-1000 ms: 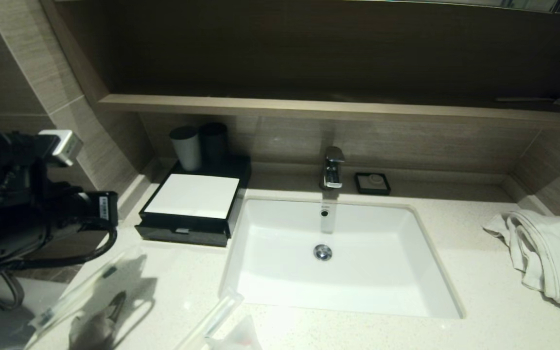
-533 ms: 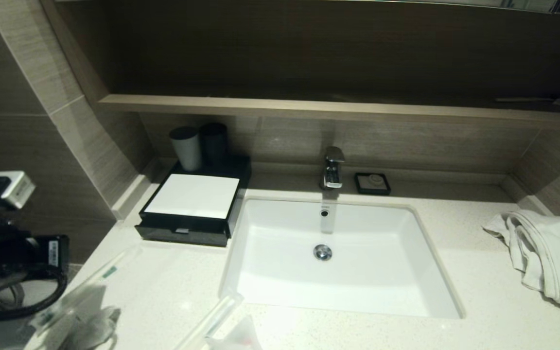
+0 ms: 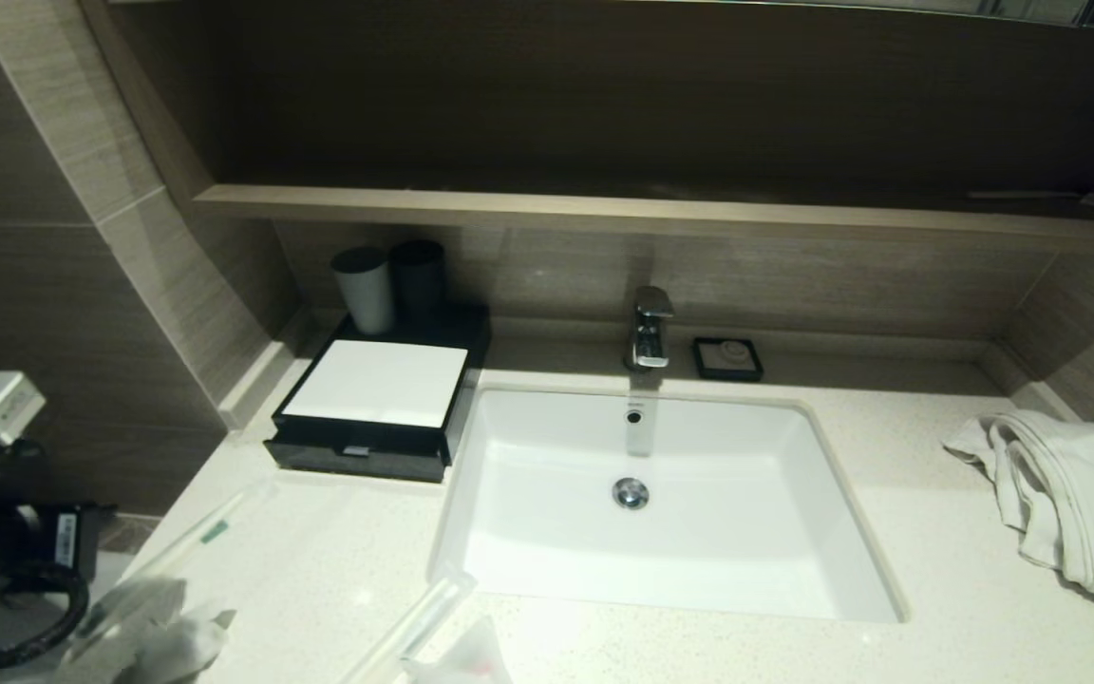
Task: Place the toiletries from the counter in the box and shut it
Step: Open the drawer
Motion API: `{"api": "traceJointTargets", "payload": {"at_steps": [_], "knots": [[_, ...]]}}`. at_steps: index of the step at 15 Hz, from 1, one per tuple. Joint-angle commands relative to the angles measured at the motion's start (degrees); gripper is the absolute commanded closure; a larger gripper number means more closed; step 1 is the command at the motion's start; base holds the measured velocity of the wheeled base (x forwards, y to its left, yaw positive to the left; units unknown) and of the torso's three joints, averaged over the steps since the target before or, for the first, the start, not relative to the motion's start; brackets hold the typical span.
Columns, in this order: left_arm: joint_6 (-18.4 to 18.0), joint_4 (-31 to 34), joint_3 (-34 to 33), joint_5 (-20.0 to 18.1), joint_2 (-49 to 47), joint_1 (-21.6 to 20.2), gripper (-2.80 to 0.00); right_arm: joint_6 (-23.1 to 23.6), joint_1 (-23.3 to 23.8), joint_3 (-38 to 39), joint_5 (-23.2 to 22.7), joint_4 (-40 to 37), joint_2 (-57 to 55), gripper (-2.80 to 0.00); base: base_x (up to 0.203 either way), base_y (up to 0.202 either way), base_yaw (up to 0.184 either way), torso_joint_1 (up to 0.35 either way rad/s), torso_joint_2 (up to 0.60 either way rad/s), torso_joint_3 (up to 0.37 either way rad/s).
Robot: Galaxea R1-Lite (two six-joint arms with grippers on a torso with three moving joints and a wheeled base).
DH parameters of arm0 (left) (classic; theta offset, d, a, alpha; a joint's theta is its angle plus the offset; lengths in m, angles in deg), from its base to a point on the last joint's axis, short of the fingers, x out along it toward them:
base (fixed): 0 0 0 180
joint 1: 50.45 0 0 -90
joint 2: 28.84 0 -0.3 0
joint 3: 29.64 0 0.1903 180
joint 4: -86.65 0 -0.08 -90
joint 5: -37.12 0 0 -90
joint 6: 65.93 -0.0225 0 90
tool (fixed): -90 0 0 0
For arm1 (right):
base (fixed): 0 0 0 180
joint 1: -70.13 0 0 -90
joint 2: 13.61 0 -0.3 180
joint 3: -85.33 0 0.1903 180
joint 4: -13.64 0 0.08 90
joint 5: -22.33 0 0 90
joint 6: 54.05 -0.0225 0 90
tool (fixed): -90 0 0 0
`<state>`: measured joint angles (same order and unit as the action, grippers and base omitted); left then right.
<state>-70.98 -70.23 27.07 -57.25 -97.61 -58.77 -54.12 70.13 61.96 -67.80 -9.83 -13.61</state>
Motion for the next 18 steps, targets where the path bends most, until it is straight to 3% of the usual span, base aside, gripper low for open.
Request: {"api": "traceJointTargets", "payload": {"at_steps": [1,2,3,6,10,12,15,18], "knots": [[0.0,-0.2,0.0,-5.7,-1.1,-0.1,0.00,0.0,0.0,0.0,0.0,0.0,0.0,0.00,0.000,0.000,0.000,0.000,0.00,0.000],[-0.1,-0.3,0.0,-9.5,-2.0,0.6,0.00,0.0,0.0,0.0,0.0,0.0,0.0,0.00,0.000,0.000,0.000,0.000,0.00,0.000],[-0.1,-0.5,0.3,-10.9,-2.9,2.6,0.00,0.0,0.0,0.0,0.0,0.0,0.0,0.00,0.000,0.000,0.000,0.000,0.00,0.000],[0.3,-3.6,1.4,-10.9,-9.4,8.4,0.00,0.0,0.0,0.0,0.0,0.0,0.0,0.00,0.000,0.000,0.000,0.000,0.00,0.000],[3.6,-14.7,0.9,-9.1,-18.5,12.4,0.00,0.0,0.0,0.0,0.0,0.0,0.0,0.00,0.000,0.000,0.000,0.000,0.00,0.000],[4.0,-17.1,1.2,-7.9,-21.6,14.1,0.00,0.0,0.0,0.0,0.0,0.0,0.0,0.00,0.000,0.000,0.000,0.000,0.00,0.000],[4.4,-22.4,1.1,-1.5,-25.6,17.1,0.00,0.0,0.0,0.0,0.0,0.0,0.0,0.00,0.000,0.000,0.000,0.000,0.00,0.000],[4.5,-25.7,0.6,1.5,-28.0,18.5,0.00,0.0,0.0,0.0,0.0,0.0,0.0,0.00,0.000,0.000,0.000,0.000,0.00,0.000]]}}
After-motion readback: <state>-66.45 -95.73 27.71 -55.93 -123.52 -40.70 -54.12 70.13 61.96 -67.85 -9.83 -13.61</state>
